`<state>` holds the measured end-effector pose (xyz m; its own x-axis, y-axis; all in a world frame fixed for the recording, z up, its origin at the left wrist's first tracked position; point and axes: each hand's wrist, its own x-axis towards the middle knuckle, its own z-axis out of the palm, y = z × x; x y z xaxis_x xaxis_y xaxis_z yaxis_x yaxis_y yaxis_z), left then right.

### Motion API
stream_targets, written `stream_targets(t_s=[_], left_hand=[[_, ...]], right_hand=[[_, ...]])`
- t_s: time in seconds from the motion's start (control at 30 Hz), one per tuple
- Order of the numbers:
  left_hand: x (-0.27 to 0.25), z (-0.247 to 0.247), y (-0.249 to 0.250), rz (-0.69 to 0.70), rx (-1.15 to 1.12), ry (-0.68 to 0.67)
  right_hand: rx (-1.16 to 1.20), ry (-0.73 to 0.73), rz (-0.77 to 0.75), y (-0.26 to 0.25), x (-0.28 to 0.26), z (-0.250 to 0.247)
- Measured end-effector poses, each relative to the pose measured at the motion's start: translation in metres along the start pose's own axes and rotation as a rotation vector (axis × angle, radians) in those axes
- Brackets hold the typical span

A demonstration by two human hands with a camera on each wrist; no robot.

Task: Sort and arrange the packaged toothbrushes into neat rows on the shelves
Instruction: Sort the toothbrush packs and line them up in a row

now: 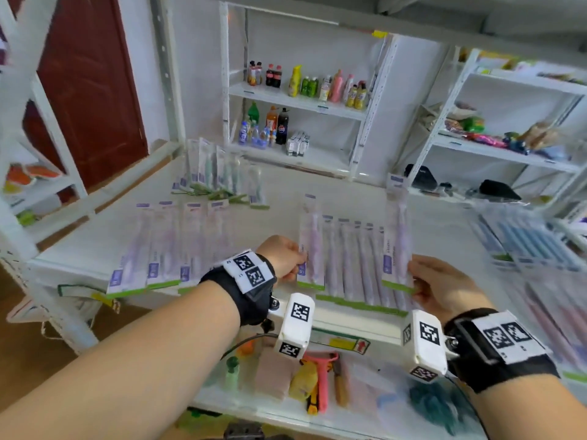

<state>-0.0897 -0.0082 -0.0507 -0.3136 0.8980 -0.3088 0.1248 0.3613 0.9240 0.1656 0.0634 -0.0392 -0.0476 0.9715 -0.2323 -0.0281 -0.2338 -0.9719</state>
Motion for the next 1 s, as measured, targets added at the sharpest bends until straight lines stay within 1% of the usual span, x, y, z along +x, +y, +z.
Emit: stream_targets(t_s=[0.1,0.2,0.4,0.53,0.67,1.0], left_hand=[[0.005,0.01,-0.003,-0.02,0.024,0.012],[0.008,0.014,-0.005,-0.009,0.072,0.039],[0.011,0.016,-0.008,0.016,0.13,0.044],[0.01,0.017,-0.01,0.05,0.132,0.059],[0.007,0.017,-0.012,0.082,0.123,0.09],[0.002,0.02,-0.011,0.124,0.163,0.097]], right_hand=[[0.001,0.021,0.043,0.004,0.005,-0.022],[-0.023,0.028,0.066,0.007,0.009,-0.035],[-0.013,-0.003,0.131,0.014,0.01,-0.045],[-0.036,-0.054,0.167,0.015,0.014,-0.048],[-0.06,-0.074,0.161,0.018,0.019,-0.048],[-0.197,-0.076,0.095,0.027,0.032,-0.049]])
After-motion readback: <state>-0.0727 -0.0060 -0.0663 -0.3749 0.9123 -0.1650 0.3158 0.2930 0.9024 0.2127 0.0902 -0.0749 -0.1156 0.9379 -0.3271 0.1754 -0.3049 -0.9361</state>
